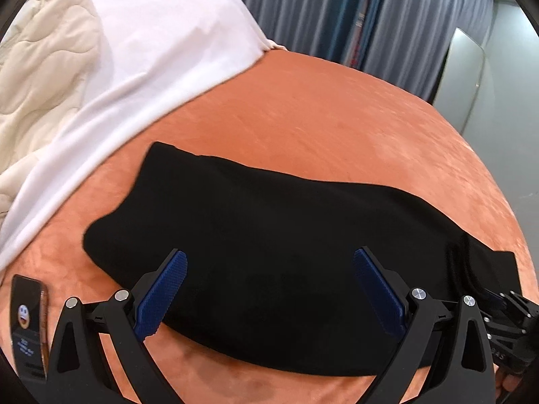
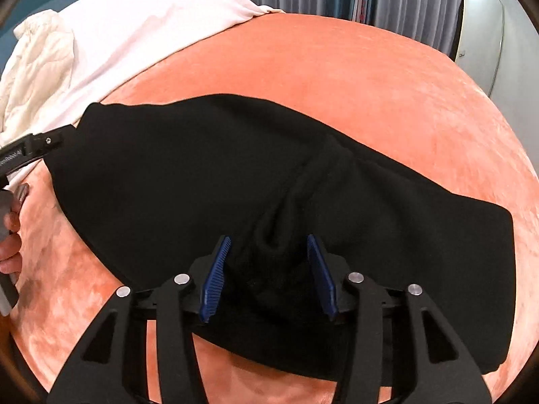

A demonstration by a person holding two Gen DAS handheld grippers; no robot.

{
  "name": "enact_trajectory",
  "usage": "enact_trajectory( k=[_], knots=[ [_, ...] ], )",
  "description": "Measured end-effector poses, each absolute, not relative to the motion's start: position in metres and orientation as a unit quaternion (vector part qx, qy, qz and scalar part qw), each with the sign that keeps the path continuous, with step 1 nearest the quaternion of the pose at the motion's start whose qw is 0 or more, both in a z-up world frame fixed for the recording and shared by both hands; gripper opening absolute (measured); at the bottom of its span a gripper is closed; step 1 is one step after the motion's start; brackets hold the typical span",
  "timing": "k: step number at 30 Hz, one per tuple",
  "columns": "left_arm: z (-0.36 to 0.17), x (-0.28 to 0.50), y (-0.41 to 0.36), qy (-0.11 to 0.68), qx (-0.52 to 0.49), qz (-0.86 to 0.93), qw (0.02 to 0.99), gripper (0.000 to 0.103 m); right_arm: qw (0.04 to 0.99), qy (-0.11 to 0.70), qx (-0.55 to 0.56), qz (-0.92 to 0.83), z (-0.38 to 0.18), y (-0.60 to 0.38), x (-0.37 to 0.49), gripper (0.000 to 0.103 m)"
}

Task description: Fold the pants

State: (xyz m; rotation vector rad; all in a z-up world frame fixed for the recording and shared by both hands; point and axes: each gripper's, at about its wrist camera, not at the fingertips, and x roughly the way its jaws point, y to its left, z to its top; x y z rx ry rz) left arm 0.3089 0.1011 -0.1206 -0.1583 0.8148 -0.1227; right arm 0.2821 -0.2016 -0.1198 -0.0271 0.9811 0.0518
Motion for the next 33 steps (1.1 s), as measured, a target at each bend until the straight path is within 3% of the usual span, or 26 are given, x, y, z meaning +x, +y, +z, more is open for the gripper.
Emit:
enact_trajectory(
  k=[2, 4, 9, 14, 20, 25, 30, 32, 33],
  knots=[
    [-0.12, 0.306, 0.095, 0.392, -0.065, -0.061, 0.916, 0.098, 0.887, 0.461, 0.01, 0.028, -0.114, -0.203, 0.278, 0.046],
    [-0.12, 0.304, 0.09, 0.39, -0.053, -0.063, 0.917, 0.098, 0.893, 0.448, 0.014, 0.03, -0.11, -0.205, 0.272, 0.057],
    [-0.118, 0.304, 0.094, 0.391, -0.051, -0.063, 0.917, 0.098, 0.895, 0.445, 0.024, 0.013, -0.107, -0.208, 0.271, 0.057],
    [-0.115, 0.303, 0.15, 0.388, -0.141, -0.027, 0.91, 0.098, 0.907, 0.415, 0.071, 0.007, -0.089, -0.223, 0.248, 0.057],
    [-0.148, 0.319, 0.205, 0.436, -0.265, 0.004, 0.86, 0.097, 0.906, 0.415, 0.084, -0.011, -0.093, -0.24, 0.23, 0.057],
    [-0.172, 0.33, 0.216, 0.447, -0.326, 0.014, 0.833, 0.097, 0.904, 0.416, 0.097, -0.013, -0.098, -0.249, 0.218, 0.057],
    [-0.171, 0.335, 0.21, 0.431, -0.32, 0.016, 0.844, 0.095, 0.904, 0.41, 0.118, -0.028, -0.101, -0.263, 0.203, 0.059],
    [-0.168, 0.335, 0.205, 0.425, -0.305, 0.025, 0.852, 0.085, 0.903, 0.409, 0.13, -0.033, -0.105, -0.271, 0.193, 0.059],
    [-0.167, 0.335, 0.204, 0.422, -0.298, 0.032, 0.856, 0.073, 0.902, 0.409, 0.133, -0.037, -0.107, -0.274, 0.188, 0.059]
  ],
)
